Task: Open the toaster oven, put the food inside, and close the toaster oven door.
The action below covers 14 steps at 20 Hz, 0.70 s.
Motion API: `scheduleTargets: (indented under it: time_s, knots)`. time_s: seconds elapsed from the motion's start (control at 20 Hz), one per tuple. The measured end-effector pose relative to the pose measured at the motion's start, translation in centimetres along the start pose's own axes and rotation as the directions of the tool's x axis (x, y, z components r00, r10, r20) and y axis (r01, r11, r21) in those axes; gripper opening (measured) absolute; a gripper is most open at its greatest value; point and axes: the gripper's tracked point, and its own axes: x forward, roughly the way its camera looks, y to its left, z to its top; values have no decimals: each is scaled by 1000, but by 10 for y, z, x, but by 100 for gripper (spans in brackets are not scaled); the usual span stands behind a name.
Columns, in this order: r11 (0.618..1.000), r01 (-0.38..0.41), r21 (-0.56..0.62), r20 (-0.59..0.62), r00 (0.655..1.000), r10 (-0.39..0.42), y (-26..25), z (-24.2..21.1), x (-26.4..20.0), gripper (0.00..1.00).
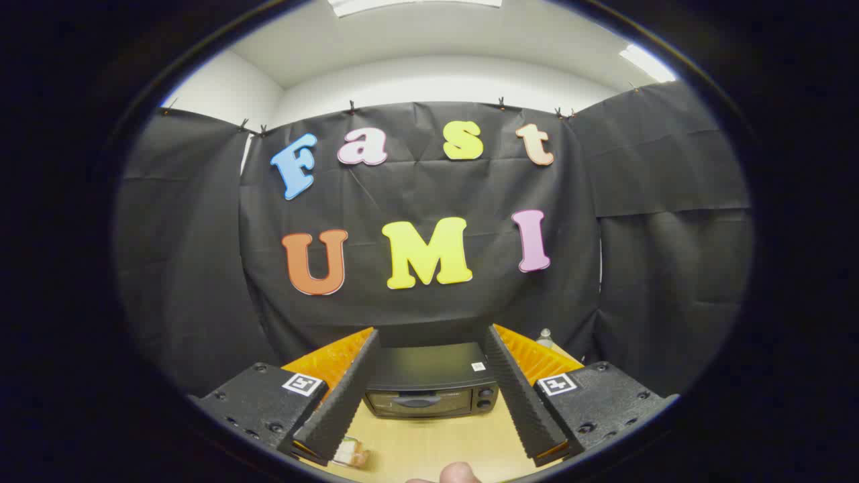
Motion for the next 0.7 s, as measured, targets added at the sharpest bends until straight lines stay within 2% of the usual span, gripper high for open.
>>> scheduleTargets:
  time_s: [0.7]
  knots:
    - [1000,12,11,-16,1000,-12,-10,-4,2,100]
